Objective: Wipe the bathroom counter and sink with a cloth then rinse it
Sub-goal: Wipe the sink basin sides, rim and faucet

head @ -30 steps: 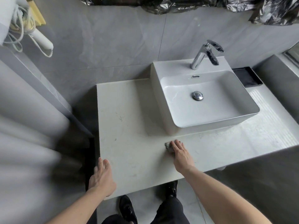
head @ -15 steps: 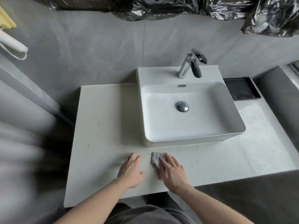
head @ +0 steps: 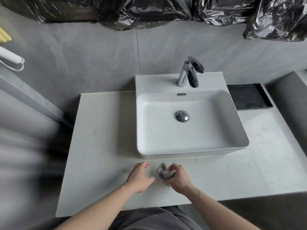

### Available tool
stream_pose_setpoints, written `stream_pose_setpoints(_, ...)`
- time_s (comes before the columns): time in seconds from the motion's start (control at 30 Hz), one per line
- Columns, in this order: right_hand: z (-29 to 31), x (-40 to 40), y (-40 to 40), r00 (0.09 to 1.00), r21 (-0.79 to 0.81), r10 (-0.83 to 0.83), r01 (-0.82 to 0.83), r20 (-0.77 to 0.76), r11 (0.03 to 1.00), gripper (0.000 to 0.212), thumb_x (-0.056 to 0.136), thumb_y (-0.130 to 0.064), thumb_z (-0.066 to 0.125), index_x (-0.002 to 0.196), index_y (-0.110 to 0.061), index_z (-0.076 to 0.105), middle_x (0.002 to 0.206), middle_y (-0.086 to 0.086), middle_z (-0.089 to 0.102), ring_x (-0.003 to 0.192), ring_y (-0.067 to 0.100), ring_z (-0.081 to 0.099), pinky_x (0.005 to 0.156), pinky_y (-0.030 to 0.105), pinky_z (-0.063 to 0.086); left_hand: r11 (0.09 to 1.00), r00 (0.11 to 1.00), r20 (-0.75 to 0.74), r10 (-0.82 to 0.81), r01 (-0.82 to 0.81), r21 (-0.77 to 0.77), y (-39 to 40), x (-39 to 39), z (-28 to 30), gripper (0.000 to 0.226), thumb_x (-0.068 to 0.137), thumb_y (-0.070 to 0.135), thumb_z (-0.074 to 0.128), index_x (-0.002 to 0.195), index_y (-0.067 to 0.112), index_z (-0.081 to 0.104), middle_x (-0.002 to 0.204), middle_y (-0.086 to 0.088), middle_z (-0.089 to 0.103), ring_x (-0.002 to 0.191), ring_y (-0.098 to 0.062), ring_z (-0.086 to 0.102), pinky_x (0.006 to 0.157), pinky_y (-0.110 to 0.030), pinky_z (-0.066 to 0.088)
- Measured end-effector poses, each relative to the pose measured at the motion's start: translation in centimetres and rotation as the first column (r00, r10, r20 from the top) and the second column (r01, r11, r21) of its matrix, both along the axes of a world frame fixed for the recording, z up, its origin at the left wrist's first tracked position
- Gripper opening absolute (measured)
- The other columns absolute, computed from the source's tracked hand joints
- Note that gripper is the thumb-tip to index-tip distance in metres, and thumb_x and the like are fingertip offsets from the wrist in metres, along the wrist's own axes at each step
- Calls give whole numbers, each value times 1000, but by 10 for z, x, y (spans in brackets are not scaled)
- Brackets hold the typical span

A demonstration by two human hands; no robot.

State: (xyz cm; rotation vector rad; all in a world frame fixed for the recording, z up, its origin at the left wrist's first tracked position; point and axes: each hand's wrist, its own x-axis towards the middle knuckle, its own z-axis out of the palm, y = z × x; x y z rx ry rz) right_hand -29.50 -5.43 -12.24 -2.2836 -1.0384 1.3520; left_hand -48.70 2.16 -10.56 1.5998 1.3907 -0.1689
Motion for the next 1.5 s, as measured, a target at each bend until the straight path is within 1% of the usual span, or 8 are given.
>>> stream_pose_setpoints(0.13, 48, -18, 13, 983, 140, 54, -30, -174, 990, 29, 73, -6, 77, 90, -12, 54, 63, -2, 70, 51, 3, 60, 49, 19, 46, 993, 977, 187, 105, -92, -80, 14, -12, 11, 78, 71, 41, 80, 141, 32, 47, 137, 19, 49, 119, -4, 54, 93, -23, 49)
stream_pose_setpoints(0.27, 83, -30, 32, 962, 272, 185, -127, -202, 954, 37, 76, -6, 68, 104, -25, 55, 88, -6, 74, 67, 5, 62, 59, 25, 51, 987, 922, 377, 90, -32, -157, 31, -28, 29, 65, 66, 43, 85, 126, 36, 60, 123, 21, 64, 120, -2, 58, 103, -32, 50)
stream_pose_setpoints(0.43, 121, -32, 69, 959, 343, 181, -98, -219, 934, 41, 75, -3, 67, 110, -23, 59, 91, 1, 75, 66, 12, 63, 62, 24, 50, 978, 801, 560, 210, -175, -115, 55, -46, 49, 39, 73, 28, 89, 73, 10, 55, 69, 6, 53, 67, -10, 49, 70, -28, 42)
stream_pose_setpoints(0.67, 112, -3, 109, 996, 336, 50, -72, 74, 939, 33, 90, -20, 70, 119, -31, 59, 113, -19, 70, 99, 7, 68, 83, 25, 53, 838, 616, 646, 452, -540, -72, 130, -52, 87, 19, 87, 27, 74, 80, 11, 69, 71, -5, 70, 66, -16, 67, 59, -30, 56)
stream_pose_setpoints(0.83, 86, 20, 116, 927, 118, 207, -255, 314, 960, 50, 94, -28, 65, 142, -25, 52, 147, -8, 52, 135, 18, 49, 102, 24, 37, 838, 631, 662, 405, -545, 7, 208, -40, 80, 45, 95, 28, 46, 64, -4, 43, 51, -22, 57, 56, -38, 57, 64, -45, 48)
stream_pose_setpoints(1.03, 53, 19, 121, 904, -26, 302, -309, 303, 951, 59, 100, -46, 53, 154, -29, 39, 165, -5, 30, 153, 16, 26, 123, 34, 23, 804, 753, 462, 468, -580, 131, 283, 13, 80, 20, 95, 22, 39, 107, 8, 48, 80, -8, 66, 52, -17, 62, 48, -20, 45)
stream_pose_setpoints(1.27, 49, 5, 115, 848, -52, 391, -400, 359, 915, 51, 96, -54, 35, 146, -43, 34, 151, -24, 23, 141, 8, 28, 108, 33, 33, 841, 730, 466, 501, -537, -64, 332, 78, 45, 40, 98, 23, 40, 134, 8, 31, 134, -7, 44, 127, -27, 47, 109, -40, 32)
stream_pose_setpoints(1.5, 57, 2, 117, 832, -87, 419, -418, 363, 904, 53, 101, -47, 37, 152, -39, 26, 162, -18, 13, 151, 16, 16, 118, 34, 24, 831, 678, 493, 545, -516, -209, 333, 82, 34, 51, 102, 32, 45, 145, 5, 44, 145, -7, 53, 130, -23, 50, 112, -35, 37)
